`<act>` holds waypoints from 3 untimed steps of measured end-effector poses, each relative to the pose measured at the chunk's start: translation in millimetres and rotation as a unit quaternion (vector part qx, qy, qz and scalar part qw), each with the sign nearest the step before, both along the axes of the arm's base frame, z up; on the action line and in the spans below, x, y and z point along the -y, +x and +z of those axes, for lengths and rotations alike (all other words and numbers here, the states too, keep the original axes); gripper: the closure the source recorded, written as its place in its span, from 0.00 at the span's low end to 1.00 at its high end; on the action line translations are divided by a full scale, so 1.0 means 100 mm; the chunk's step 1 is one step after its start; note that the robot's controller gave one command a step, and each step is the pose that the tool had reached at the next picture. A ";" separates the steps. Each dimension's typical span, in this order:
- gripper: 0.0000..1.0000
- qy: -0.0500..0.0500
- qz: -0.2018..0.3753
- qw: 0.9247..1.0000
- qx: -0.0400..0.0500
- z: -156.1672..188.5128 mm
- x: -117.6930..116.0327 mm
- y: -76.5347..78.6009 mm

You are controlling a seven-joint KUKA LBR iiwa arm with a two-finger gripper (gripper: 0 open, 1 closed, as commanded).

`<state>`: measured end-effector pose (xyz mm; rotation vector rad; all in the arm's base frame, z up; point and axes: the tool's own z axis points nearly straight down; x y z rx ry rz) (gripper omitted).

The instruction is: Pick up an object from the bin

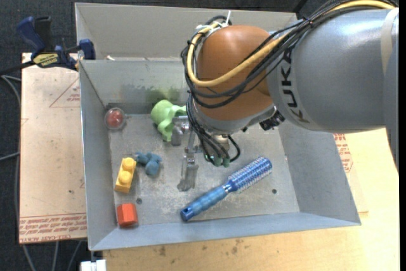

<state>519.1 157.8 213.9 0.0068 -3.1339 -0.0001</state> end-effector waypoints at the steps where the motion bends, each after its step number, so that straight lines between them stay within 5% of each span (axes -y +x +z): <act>1: 0.00 -0.001 0.035 0.999 -0.002 -0.80 0.58 -0.38; 2: 0.00 0.001 0.249 0.969 0.008 -1.43 0.88 -0.23; 3: 1.00 0.002 0.249 0.968 0.004 -1.44 0.87 -0.26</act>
Offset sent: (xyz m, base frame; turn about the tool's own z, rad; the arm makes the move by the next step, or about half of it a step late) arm -0.0349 -0.0546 -0.0755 -0.0753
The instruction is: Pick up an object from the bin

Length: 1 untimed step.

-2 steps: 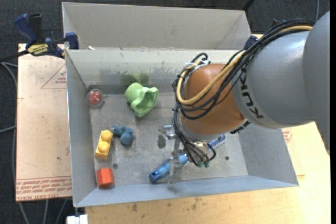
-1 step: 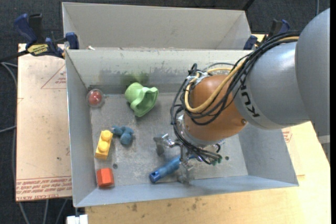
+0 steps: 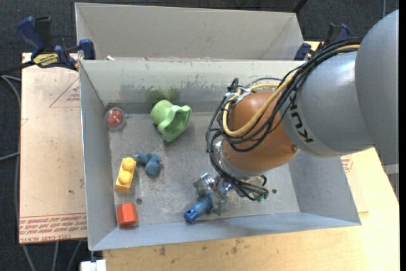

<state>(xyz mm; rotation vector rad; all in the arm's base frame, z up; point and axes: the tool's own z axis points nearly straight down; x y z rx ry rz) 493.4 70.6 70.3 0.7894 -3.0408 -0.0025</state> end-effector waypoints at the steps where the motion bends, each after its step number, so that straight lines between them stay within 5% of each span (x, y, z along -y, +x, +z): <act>1: 1.00 0.001 0.031 1.000 0.005 1.54 -0.20 0.09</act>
Offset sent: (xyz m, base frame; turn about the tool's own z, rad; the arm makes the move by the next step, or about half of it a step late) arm 0.0068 0.0186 0.1502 -0.0630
